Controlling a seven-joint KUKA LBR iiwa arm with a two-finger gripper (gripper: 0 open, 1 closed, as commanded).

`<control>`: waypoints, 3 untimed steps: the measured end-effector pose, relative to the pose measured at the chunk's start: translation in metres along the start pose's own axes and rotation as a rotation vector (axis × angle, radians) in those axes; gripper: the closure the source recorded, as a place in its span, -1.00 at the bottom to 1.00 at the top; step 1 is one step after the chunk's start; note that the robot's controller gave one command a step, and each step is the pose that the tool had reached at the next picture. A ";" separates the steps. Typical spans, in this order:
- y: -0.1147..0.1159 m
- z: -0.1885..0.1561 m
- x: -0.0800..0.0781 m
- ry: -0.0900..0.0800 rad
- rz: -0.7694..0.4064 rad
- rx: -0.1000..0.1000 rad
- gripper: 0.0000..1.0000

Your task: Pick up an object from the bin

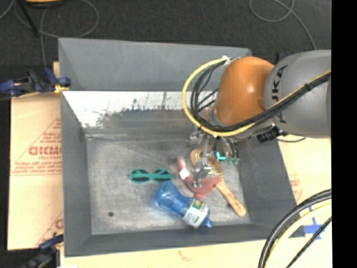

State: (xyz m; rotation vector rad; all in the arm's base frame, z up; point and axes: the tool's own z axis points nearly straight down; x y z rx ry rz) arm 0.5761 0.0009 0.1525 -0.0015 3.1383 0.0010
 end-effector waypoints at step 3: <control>-0.020 0.034 -0.012 0.005 -0.183 -0.002 1.00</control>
Offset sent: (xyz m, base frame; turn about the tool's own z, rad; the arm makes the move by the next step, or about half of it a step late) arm 0.0000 0.0000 0.0000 0.0000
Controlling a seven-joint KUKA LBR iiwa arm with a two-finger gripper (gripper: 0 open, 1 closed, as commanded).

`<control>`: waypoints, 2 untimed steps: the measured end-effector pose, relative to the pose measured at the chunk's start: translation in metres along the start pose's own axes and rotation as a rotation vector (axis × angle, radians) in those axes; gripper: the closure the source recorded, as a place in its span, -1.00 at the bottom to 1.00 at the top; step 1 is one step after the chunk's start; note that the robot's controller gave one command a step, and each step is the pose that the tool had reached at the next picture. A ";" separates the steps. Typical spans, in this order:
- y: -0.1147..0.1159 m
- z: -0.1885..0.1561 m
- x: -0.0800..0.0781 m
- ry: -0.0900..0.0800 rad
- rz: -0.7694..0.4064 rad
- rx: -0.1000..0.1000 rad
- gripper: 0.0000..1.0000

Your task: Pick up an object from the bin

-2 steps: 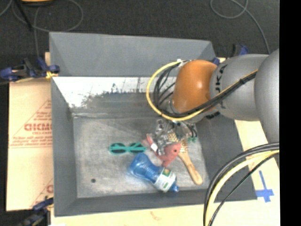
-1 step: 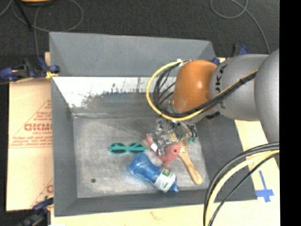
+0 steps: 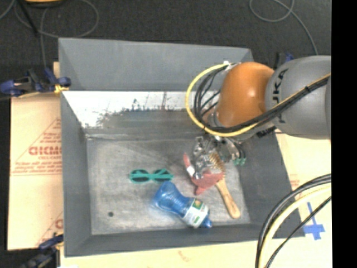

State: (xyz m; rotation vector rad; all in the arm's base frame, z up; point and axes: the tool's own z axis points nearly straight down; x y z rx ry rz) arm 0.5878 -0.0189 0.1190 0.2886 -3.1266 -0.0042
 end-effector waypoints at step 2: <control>-0.008 -0.048 0.026 -0.002 0.005 0.003 1.00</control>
Offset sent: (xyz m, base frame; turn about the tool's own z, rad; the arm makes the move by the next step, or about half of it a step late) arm -0.0272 -0.0150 0.0514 0.0008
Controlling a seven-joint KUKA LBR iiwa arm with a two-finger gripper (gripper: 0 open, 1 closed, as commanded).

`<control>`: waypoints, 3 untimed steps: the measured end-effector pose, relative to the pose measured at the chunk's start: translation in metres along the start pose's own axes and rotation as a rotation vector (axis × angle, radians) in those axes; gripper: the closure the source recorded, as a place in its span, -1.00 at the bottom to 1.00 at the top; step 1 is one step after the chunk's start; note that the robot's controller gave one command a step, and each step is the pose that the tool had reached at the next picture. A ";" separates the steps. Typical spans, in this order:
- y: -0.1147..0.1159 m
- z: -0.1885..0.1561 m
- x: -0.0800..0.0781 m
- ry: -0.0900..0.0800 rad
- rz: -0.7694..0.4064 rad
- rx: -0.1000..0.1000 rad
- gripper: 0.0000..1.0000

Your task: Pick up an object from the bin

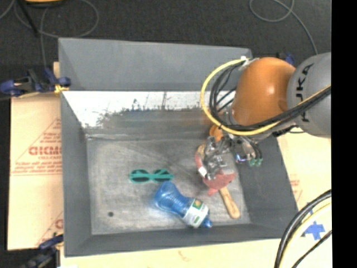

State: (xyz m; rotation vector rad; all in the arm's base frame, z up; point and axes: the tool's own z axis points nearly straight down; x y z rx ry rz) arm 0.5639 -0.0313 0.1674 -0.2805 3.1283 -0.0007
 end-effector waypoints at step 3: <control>-0.010 -0.123 0.006 -0.001 -0.023 0.001 1.00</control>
Offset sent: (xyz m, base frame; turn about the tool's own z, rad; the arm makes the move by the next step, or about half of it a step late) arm -0.0270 -0.0306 0.0953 -0.0418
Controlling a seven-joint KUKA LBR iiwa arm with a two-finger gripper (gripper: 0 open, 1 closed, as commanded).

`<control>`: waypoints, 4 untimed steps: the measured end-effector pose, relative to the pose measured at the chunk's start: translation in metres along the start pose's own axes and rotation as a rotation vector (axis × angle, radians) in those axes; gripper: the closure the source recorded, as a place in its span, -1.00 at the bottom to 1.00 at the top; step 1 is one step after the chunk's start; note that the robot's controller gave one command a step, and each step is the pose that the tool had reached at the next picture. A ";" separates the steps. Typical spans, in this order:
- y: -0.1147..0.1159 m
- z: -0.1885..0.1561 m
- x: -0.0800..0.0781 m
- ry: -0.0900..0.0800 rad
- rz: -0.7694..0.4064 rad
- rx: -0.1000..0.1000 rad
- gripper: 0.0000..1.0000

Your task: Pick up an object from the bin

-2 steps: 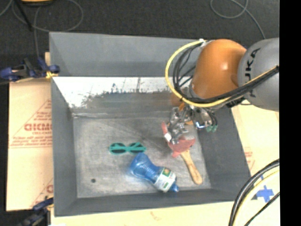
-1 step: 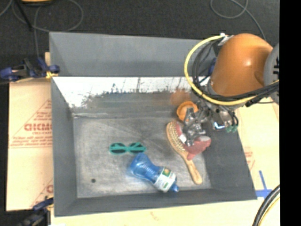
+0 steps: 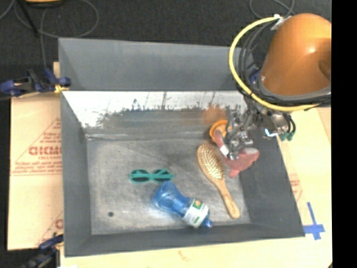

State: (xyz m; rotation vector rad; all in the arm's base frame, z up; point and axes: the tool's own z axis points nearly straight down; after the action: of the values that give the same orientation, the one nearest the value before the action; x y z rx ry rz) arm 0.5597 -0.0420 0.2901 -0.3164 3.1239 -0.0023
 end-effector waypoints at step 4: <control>0.011 0.217 -0.021 -0.004 -0.293 0.000 1.00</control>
Offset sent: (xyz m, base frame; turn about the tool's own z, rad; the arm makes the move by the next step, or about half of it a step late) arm 0.0000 0.0000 0.0000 0.0000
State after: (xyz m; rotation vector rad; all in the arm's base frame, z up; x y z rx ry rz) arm 0.5787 -0.0268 0.0728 -0.7678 3.0407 -0.0015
